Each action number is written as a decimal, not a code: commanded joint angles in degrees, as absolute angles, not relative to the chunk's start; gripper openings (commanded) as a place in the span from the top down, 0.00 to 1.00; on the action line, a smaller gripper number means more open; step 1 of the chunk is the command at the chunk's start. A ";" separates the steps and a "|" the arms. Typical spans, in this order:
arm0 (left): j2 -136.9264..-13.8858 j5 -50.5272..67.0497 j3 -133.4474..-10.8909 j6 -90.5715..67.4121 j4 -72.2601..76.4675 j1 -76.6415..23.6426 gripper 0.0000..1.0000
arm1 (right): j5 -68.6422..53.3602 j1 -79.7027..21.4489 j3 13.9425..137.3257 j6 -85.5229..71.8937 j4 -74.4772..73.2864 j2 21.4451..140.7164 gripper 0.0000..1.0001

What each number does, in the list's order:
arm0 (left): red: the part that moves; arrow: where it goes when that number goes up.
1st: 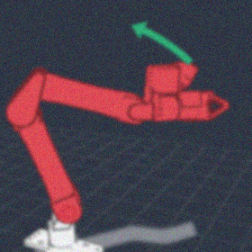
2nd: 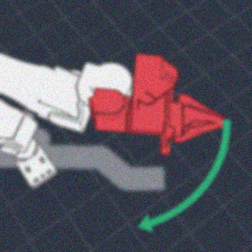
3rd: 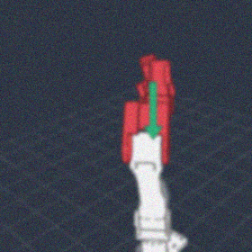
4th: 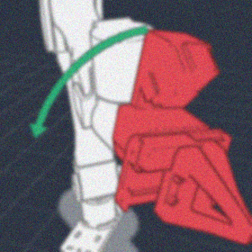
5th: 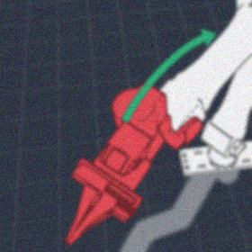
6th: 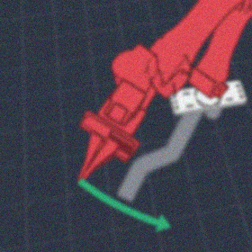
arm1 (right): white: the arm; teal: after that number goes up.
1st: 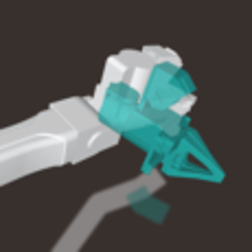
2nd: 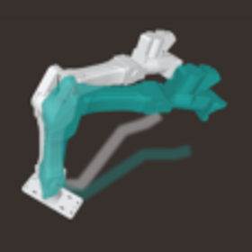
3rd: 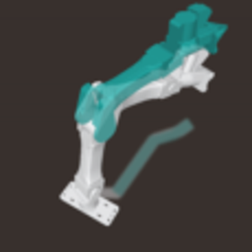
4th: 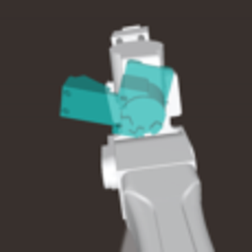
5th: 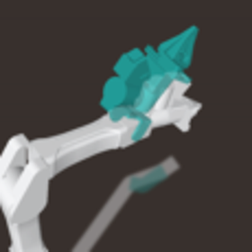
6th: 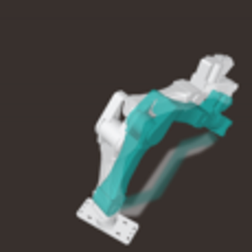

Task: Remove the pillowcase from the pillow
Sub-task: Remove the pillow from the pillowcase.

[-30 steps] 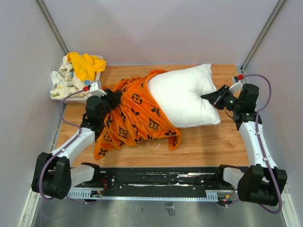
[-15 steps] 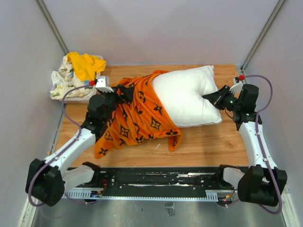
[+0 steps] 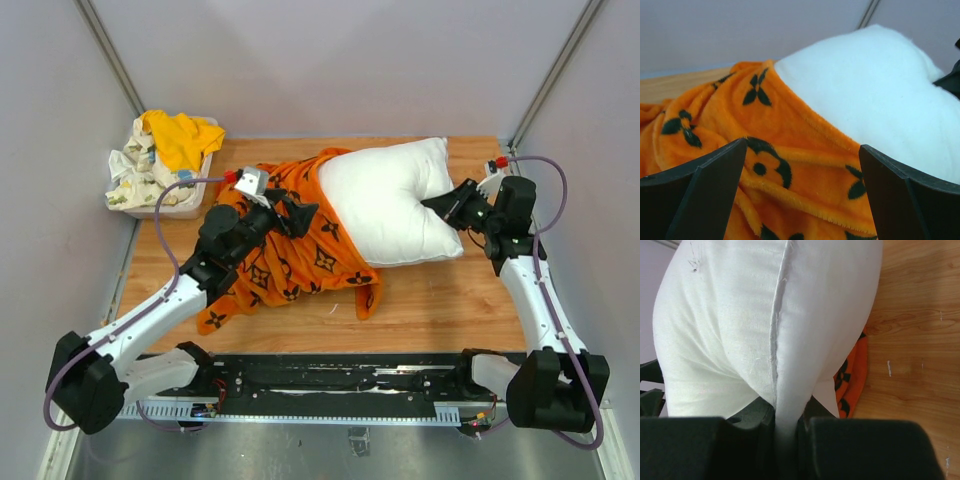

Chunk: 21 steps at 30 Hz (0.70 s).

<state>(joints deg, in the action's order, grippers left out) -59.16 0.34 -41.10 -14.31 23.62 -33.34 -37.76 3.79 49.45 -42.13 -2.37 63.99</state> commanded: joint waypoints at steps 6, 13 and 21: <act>-65.16 -7.28 -41.27 -13.52 21.91 -34.90 0.14 | -35.80 2.30 50.82 -41.70 1.52 62.11 0.99; -68.16 -11.19 -41.32 -13.99 19.70 -34.89 0.49 | -36.10 2.29 50.97 -41.27 1.36 61.90 0.99; -69.38 -17.84 -41.53 -14.86 16.12 -34.70 0.99 | -37.67 3.60 51.46 -40.55 0.43 60.99 0.99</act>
